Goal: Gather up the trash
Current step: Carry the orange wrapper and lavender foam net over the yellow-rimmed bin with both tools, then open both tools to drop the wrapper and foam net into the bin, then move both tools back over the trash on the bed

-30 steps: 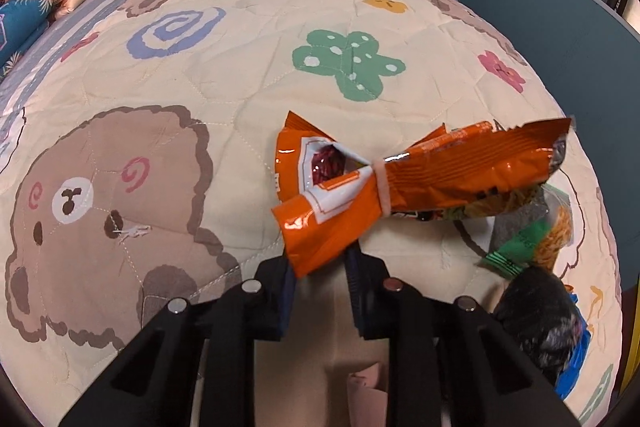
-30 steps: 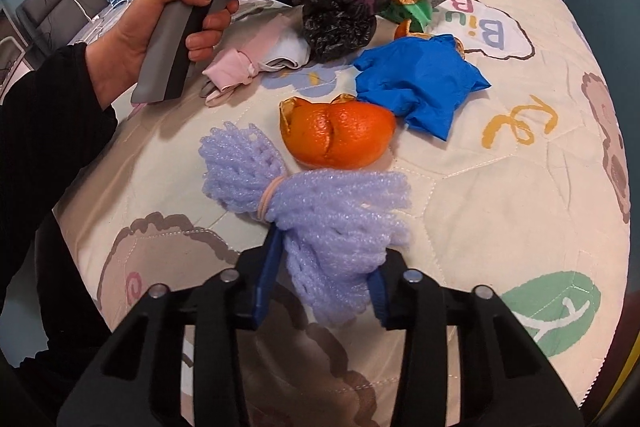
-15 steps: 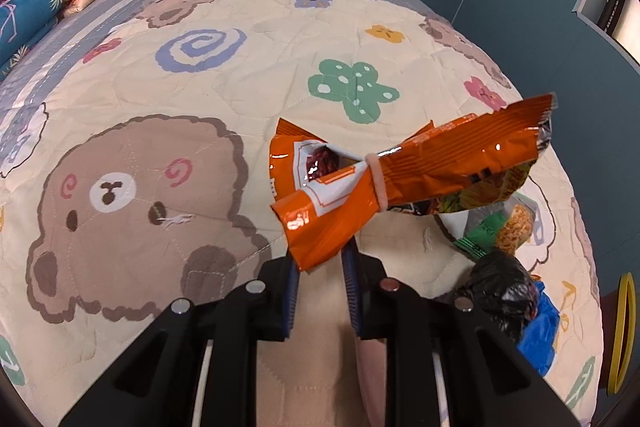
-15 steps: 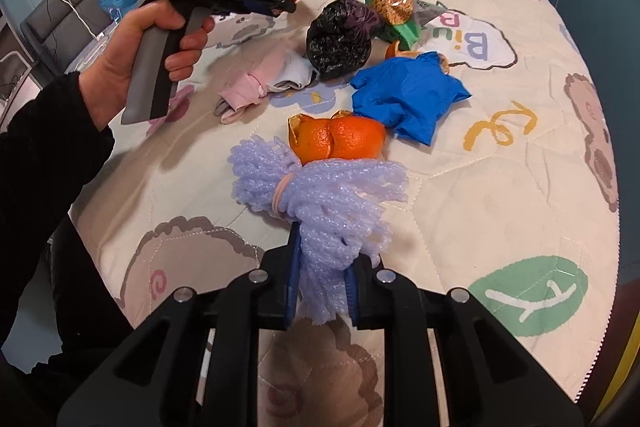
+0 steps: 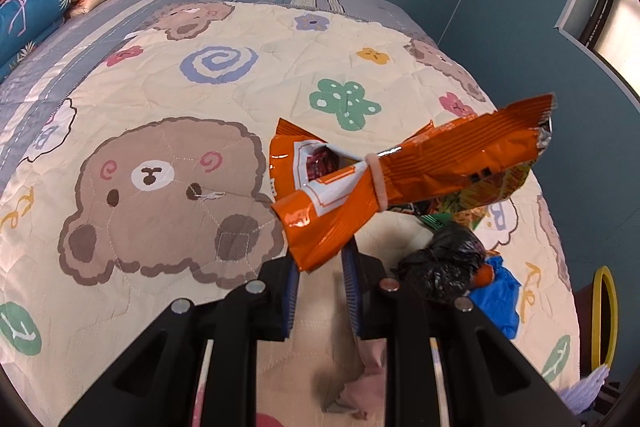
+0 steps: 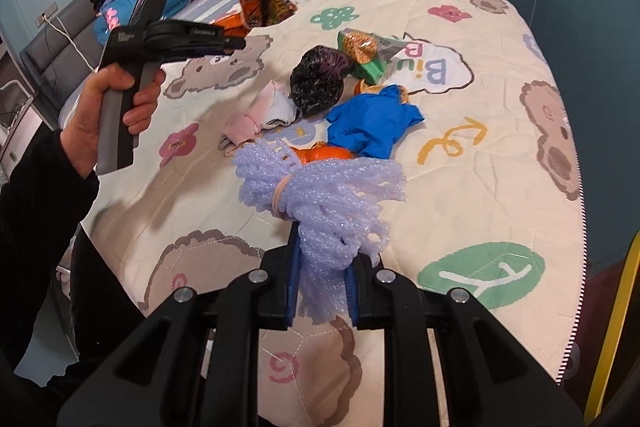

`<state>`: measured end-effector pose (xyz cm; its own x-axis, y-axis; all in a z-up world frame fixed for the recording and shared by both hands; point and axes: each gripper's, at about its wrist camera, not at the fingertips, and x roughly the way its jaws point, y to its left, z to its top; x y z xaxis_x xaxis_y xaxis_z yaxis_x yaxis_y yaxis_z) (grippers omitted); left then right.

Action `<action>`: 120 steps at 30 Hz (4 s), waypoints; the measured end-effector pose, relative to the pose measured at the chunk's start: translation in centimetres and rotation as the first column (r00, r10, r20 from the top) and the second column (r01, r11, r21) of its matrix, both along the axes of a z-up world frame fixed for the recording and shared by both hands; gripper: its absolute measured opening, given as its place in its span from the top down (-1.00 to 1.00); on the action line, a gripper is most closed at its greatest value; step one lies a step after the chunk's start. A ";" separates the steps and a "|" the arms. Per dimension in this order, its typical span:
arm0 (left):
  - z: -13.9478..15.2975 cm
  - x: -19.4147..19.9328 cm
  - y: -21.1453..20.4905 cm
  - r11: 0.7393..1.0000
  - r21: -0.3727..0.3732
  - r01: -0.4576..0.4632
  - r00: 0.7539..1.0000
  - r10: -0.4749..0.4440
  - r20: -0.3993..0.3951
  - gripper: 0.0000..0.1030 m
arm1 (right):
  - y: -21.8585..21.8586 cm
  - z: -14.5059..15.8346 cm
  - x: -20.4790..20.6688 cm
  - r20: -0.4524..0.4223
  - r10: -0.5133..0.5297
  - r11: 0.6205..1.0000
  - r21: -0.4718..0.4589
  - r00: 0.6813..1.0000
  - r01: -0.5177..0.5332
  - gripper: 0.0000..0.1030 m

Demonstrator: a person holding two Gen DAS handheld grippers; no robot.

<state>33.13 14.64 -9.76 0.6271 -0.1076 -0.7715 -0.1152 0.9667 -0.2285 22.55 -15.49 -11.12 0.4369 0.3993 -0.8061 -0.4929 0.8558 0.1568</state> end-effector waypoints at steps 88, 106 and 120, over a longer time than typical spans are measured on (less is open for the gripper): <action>2.3 -5.2 -50.5 0.725 -0.116 0.679 0.729 -0.685 -0.011 0.61 | -41.2 5.1 -6.3 0.137 -0.770 0.637 0.119 0.623 0.761 0.56; 3.0 -5.1 -49.2 0.752 -0.122 0.648 0.759 -0.651 0.017 -0.24 | -42.4 5.6 -7.0 0.140 -0.797 0.603 0.126 0.587 0.788 0.07; 5.8 -4.7 -39.1 0.853 -0.059 0.518 0.855 -0.516 0.053 -0.63 | -36.0 8.1 -5.2 0.162 -0.716 0.698 0.124 0.679 0.706 -0.23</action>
<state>28.47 -24.46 -3.96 0.4913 -0.4757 -0.7296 0.4060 0.8662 -0.2913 17.33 -51.47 -2.97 0.7410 -0.0587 -0.6689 0.2376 0.9547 0.1795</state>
